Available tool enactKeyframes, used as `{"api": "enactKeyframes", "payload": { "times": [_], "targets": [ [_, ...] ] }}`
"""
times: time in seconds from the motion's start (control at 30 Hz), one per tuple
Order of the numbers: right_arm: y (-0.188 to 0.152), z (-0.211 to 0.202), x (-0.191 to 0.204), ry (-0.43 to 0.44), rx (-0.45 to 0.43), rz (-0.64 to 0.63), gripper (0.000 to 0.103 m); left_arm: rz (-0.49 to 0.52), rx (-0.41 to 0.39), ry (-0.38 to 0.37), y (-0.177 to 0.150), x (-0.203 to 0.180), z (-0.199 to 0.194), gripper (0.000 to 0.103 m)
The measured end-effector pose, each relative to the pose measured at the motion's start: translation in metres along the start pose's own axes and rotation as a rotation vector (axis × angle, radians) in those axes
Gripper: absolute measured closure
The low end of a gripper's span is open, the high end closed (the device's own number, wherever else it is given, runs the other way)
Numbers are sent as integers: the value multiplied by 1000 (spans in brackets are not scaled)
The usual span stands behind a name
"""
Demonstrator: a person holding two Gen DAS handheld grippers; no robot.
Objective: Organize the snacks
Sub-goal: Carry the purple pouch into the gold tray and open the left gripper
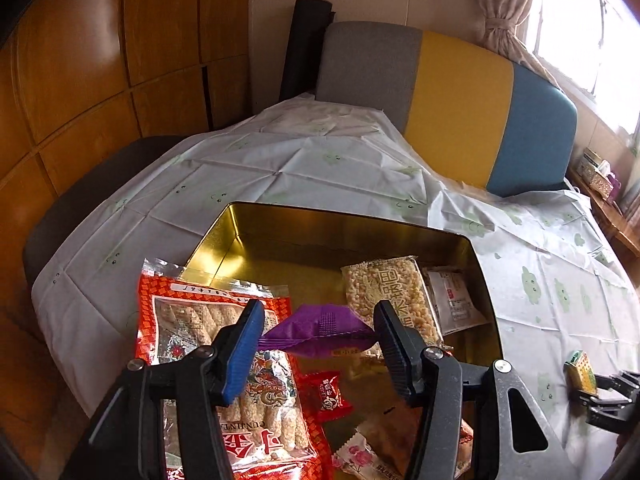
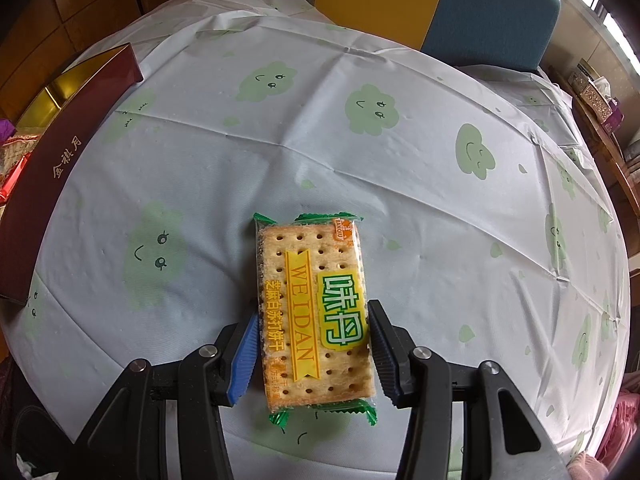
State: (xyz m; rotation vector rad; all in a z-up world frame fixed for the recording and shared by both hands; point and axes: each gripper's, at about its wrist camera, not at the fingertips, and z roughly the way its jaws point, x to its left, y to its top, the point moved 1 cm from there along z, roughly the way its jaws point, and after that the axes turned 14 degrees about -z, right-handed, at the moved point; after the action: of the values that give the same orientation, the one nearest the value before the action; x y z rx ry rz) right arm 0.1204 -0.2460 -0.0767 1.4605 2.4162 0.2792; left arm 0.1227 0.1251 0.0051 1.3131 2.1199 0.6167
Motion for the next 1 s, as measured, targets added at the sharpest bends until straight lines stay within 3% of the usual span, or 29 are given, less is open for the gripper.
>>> {"api": "enactKeyframes", "payload": {
  "times": [0.37, 1.0],
  "targets": [
    [0, 0, -1, 1, 0, 0, 52, -47, 66, 26, -19, 10, 12, 44],
    [-2, 0, 0, -7, 4, -6, 52, 67, 40, 73, -69, -2, -31, 42]
  ]
}}
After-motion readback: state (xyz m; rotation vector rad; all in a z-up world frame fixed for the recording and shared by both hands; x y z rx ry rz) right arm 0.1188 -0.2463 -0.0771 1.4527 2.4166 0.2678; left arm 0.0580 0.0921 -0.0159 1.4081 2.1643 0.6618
